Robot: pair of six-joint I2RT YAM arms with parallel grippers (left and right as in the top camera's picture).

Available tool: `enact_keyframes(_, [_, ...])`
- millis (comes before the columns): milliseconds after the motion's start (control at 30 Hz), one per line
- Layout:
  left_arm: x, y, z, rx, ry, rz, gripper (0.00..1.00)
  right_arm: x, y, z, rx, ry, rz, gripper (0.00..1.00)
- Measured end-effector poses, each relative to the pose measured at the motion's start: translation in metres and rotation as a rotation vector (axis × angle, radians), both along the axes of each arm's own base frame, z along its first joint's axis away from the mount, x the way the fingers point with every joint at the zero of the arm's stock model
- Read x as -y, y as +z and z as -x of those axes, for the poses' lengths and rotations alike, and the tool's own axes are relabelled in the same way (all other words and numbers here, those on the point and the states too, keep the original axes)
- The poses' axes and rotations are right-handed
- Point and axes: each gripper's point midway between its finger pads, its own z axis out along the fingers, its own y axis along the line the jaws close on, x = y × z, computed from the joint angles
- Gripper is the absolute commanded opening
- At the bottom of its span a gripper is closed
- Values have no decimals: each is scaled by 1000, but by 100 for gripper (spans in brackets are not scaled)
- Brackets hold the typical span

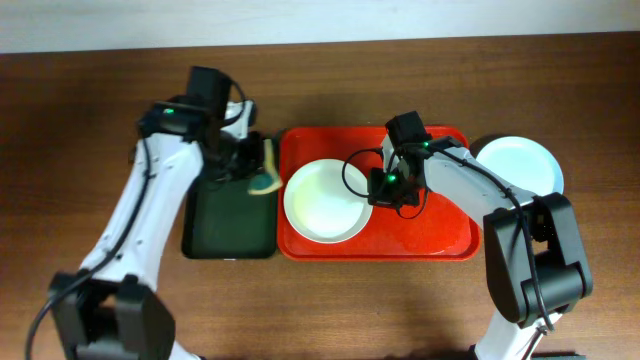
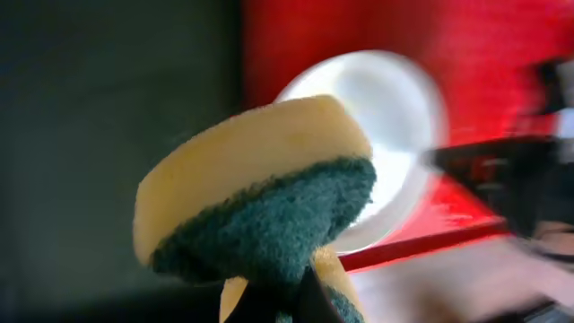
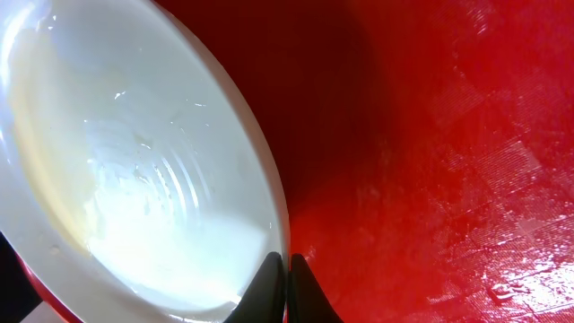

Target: Clean dirty plates on tray and stack at the side

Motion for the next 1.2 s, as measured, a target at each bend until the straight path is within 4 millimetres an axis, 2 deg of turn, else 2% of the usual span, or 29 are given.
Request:
enact_keyframes(67, [-23,-6,2,-11,38,-100,0,0,0,0,1,0,0,4])
enact_keyframes(167, [-45,-30,3,-30,67,-218,0,0,0,0,0,0,0,4])
enact_keyframes(300, [-58,-81,15,-60,74,-288,0,0,0,0,1,0,0,4])
enact_keyframes(400, [-61,-108,20,-50,79,-302,0,0,0,0,-1,0,1,5])
enact_keyframes(467, [-64,-127,30,-64,78,-311,2,0,0,1,-2,0,1,5])
enact_keyframes(500, [-65,-134,34,-70,77,-314,7,0,0,1,-3,0,1,5])
enact_keyframes(567, [-68,-143,42,-81,75,-324,51,0,0,1,-4,0,2,5])
enact_keyframes(600, [-68,-143,41,-77,75,-326,64,0,0,1,-4,0,1,5])
enact_keyframes(667, [-68,-142,41,-78,74,-329,68,0,0,1,-3,0,1,13])
enact_keyframes(733, [-69,-137,46,-110,70,-336,68,0,0,1,-5,-2,1,18])
enact_keyframes(800, [-69,-121,41,-123,72,-337,72,0,0,1,-3,0,2,27])
enact_keyframes(867, [-66,-92,24,-89,87,-329,76,0,0,1,-4,-2,2,34])
enact_keyframes(1000, [-68,-31,-13,13,159,-295,79,2,-1,0,-2,-2,9,35])
enact_keyframes(1033, [-73,-10,-26,62,193,-281,80,2,-1,0,0,-3,14,35])
enact_keyframes(1100, [-87,17,-37,110,252,-269,82,4,-2,0,3,-5,25,34])
enact_keyframes(1167, [-110,36,-44,145,320,-262,99,5,-2,-3,16,-7,31,35])
enact_keyframes(1200, [-115,39,-44,150,333,-263,99,5,-2,-5,26,-7,30,34])
